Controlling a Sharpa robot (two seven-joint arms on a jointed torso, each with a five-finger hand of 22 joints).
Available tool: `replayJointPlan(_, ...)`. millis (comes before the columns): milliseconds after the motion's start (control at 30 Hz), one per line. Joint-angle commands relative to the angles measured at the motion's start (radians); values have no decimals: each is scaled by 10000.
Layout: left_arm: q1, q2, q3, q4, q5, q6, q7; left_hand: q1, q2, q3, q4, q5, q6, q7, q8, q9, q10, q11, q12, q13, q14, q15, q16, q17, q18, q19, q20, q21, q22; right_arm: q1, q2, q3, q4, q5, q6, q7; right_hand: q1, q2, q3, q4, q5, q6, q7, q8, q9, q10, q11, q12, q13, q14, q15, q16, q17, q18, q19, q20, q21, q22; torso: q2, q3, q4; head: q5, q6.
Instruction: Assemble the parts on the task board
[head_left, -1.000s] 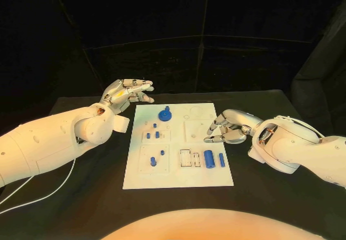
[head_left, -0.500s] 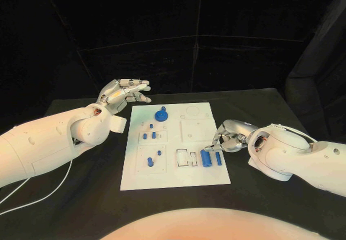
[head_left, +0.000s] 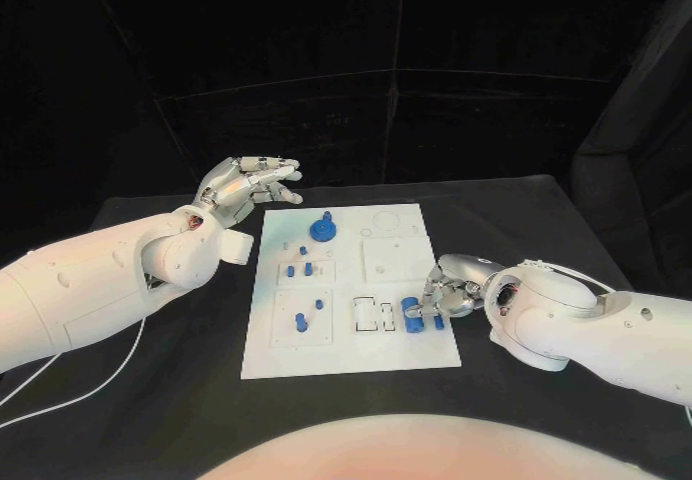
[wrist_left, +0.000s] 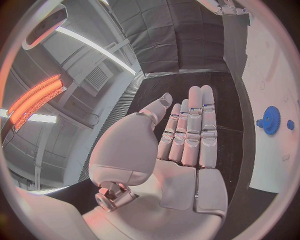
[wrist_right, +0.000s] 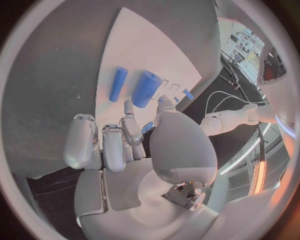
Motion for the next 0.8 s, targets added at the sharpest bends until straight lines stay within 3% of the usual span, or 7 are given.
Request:
replayJointPlan(33,16,-17,4,24,21,80,96,-6,69,-26,-9,28,-13,-33,43,-1,6,-53,49,-9,-54,5,-45,16,40,42,27,-34,-13,-26,87,3,-62,-127,281,-209,-7,118,-63,-9,39,-73,-22,43,20,17,-58,46,18,623,-65,56,14,-73,87,11,54,22,3,14,3,9,-19)
replayJointPlan(300,16,-15,4,18,21,93,91,-6,69,-26,-9,28,-13,-33,43,-1,6,-53,49,-9,-54,5,-45,16,40,42,27,-34,-13,-123,330,4,-264,-211,339,-207,27,229,-62,-22,67,-123,-23,115,85,13,-58,68,79,623,-64,69,38,-75,84,11,66,41,3,14,1,39,-34)
replayJointPlan(500,15,-6,3,2,21,103,82,-6,69,-26,-9,28,-13,-33,43,-1,6,-53,49,-9,-54,5,-45,16,40,42,27,-34,-13,-151,481,4,-438,-169,423,-195,450,391,-62,-114,183,-222,-30,297,242,5,-64,92,201,624,-68,97,88,-80,77,13,98,89,-1,23,-1,69,-43)
replayJointPlan(567,15,-5,3,-2,21,105,83,-6,69,-26,-9,28,-13,-33,43,-1,6,-53,49,-9,-54,5,-45,16,40,42,27,-34,-13,-155,526,4,-506,-157,488,-218,658,459,-76,-164,376,-265,-33,376,313,3,-66,92,247,624,-70,104,104,-83,77,13,115,115,-3,14,8,68,-53)
replayJointPlan(633,15,-5,2,-3,21,107,86,-6,69,-26,-9,28,-12,-34,44,-1,7,-53,49,-9,-54,5,-45,16,40,43,27,-35,-13,-158,545,4,-562,-151,524,-255,891,541,-74,-236,934,-317,-31,447,380,-8,-68,75,276,623,-72,111,120,-85,75,7,128,135,2,10,13,82,-57)
replayJointPlan(800,15,-11,2,-2,21,105,85,-16,69,-32,-8,26,1,-41,63,1,20,-59,69,-8,-54,3,-46,19,39,44,27,-37,-20,-160,567,4,-655,-145,530,-345,1233,712,-69,-353,1673,-402,-24,561,491,-7,-68,55,343,628,-70,134,169,-90,75,7,152,175,-1,11,2,98,-72)
